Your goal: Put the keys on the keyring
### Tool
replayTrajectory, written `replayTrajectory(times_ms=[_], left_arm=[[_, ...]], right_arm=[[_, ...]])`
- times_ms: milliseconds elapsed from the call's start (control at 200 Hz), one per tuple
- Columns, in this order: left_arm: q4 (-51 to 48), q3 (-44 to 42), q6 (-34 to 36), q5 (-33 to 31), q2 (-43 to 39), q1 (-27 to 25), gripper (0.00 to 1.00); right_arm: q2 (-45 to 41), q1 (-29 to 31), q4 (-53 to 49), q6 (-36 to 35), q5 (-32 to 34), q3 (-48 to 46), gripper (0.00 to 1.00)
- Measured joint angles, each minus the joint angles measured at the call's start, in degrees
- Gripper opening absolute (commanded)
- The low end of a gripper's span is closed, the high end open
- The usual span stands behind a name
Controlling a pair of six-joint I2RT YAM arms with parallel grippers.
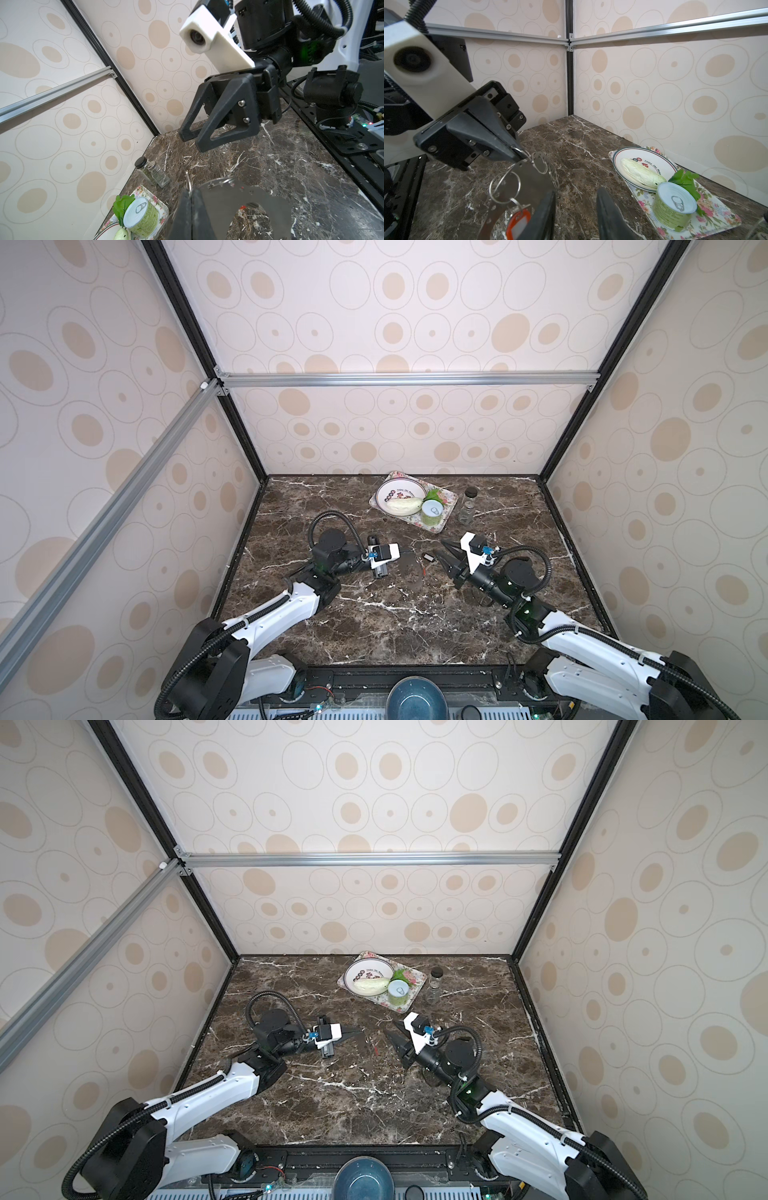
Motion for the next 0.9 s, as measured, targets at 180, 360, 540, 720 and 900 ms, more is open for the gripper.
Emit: replayTrajectory(times_ms=[180, 360, 540, 720, 900], left_arm=[[-0.39, 0.20, -0.02, 0.57, 0.00, -0.09, 0.00], [-0.76, 0.48, -0.04, 1.29, -0.02, -0.44, 0.00], [-0.90, 0.81, -0.04, 2.08, -0.02, -0.70, 0.00], [-1.68, 0.94, -0.04, 2.91, -0.02, -0.74, 0.00], [-1.62, 1.16, -1.05, 4.02, -0.02, -0.81, 0.00]], right_arm=[[1.44, 0.74, -0.15, -3.56, -6.36, 1.70, 0.29], [2.97, 0.96, 0.00, -5.51, -9.66, 2.40, 0.26], [4.59, 1.18, -0.02, -6.47, -10.97, 3.91, 0.21], [5.62, 1.46, -0.13, -7.19, -11.19, 4.85, 0.18], [6.40, 2.14, -0.26, -8.59, -11.15, 5.25, 0.11]])
